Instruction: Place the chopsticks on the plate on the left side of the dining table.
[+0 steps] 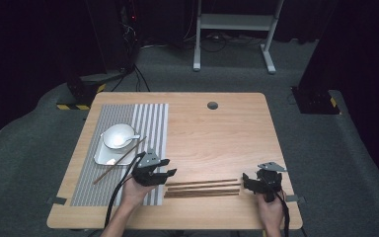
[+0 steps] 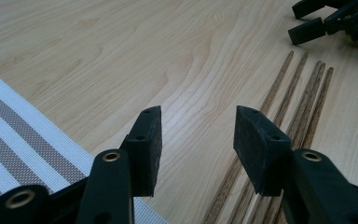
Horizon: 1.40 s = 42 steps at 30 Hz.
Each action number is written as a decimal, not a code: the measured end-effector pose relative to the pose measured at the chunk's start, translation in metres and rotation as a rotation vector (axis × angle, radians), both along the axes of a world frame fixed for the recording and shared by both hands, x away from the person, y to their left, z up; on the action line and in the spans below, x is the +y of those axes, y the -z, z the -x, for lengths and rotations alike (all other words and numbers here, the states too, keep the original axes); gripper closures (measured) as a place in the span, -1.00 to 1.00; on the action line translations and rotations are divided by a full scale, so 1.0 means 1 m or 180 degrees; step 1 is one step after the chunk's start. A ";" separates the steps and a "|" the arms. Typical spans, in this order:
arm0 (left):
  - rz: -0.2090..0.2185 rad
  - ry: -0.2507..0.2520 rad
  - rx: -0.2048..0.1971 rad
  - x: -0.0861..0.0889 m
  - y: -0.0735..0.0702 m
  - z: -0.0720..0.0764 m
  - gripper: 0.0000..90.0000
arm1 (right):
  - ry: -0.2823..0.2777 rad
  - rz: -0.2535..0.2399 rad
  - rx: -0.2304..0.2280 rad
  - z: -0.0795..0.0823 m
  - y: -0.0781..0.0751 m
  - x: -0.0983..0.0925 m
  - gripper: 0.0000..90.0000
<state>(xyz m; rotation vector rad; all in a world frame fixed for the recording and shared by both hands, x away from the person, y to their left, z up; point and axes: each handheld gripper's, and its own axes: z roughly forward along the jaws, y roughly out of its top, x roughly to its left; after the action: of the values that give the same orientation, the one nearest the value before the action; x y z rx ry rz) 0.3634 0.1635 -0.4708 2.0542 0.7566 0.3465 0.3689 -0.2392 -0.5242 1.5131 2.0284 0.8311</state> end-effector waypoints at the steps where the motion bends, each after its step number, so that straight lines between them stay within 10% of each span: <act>1: 0.0007 0.0002 -0.0003 -0.001 0.000 0.000 0.16 | 0.0000 0.0000 0.0000 0.000 0.000 0.000 -0.69; 42: 0.0019 0.0158 0.0064 -0.028 0.014 -0.004 0.16 | 0.0000 0.0000 0.0000 0.000 0.000 0.000 -0.69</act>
<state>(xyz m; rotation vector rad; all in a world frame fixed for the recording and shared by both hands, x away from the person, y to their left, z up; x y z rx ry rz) 0.3675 0.1352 -0.4851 2.0698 0.7168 0.2957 0.3689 -0.2392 -0.5242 1.5131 2.0285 0.8312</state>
